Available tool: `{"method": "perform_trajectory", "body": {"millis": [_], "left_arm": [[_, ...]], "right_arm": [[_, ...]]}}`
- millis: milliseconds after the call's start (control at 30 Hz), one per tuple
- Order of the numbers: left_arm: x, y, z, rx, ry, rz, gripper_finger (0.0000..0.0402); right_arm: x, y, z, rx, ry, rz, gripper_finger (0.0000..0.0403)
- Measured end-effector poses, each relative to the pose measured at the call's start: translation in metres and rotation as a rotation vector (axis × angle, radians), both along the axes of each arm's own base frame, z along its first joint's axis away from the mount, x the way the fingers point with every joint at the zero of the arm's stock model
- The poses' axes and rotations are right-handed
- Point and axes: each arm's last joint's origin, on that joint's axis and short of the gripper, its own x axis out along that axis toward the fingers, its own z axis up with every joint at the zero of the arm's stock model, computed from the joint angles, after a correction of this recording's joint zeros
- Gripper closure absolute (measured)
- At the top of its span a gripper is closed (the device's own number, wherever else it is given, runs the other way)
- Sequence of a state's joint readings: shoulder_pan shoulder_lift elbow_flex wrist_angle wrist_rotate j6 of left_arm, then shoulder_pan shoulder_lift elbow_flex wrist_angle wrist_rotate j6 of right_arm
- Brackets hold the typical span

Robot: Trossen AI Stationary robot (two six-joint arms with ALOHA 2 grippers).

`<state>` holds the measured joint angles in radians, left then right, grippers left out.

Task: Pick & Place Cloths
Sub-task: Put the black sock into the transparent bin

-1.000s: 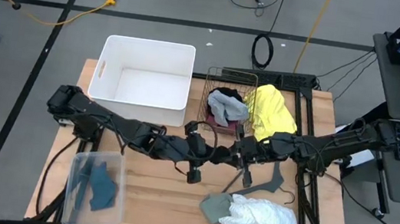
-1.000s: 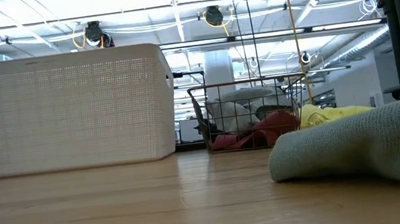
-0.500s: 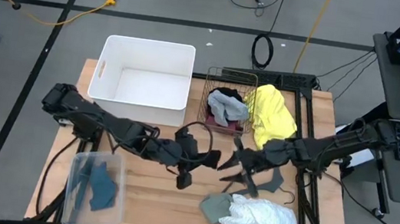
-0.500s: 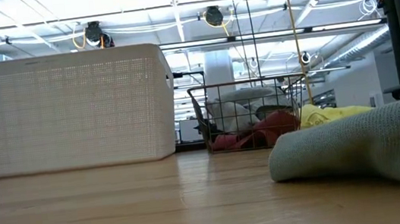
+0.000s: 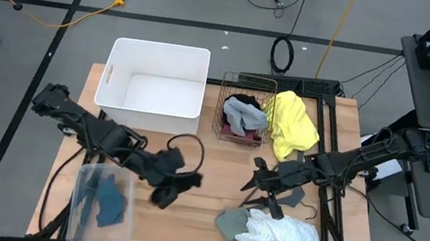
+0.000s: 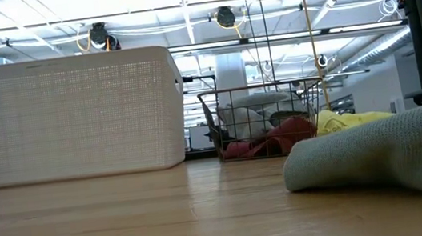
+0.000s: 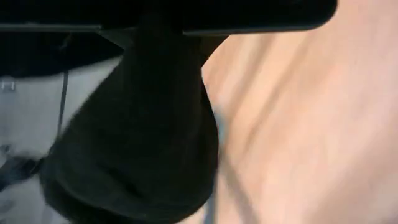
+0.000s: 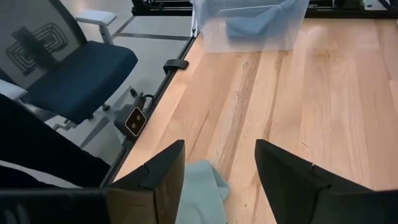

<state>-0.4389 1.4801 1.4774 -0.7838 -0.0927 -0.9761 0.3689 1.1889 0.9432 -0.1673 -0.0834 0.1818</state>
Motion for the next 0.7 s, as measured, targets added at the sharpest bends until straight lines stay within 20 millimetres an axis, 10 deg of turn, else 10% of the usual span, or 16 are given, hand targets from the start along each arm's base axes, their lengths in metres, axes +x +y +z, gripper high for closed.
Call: {"method": "perform_trajectory", "body": {"millis": [700], "left_arm": [[-0.085, -0.053, -0.021, -0.238, 0.705, 0.264, 0.0401]], "right_arm": [[-0.002, -0.001, -0.004, -0.02, 0.045, 0.001, 0.0211]]}}
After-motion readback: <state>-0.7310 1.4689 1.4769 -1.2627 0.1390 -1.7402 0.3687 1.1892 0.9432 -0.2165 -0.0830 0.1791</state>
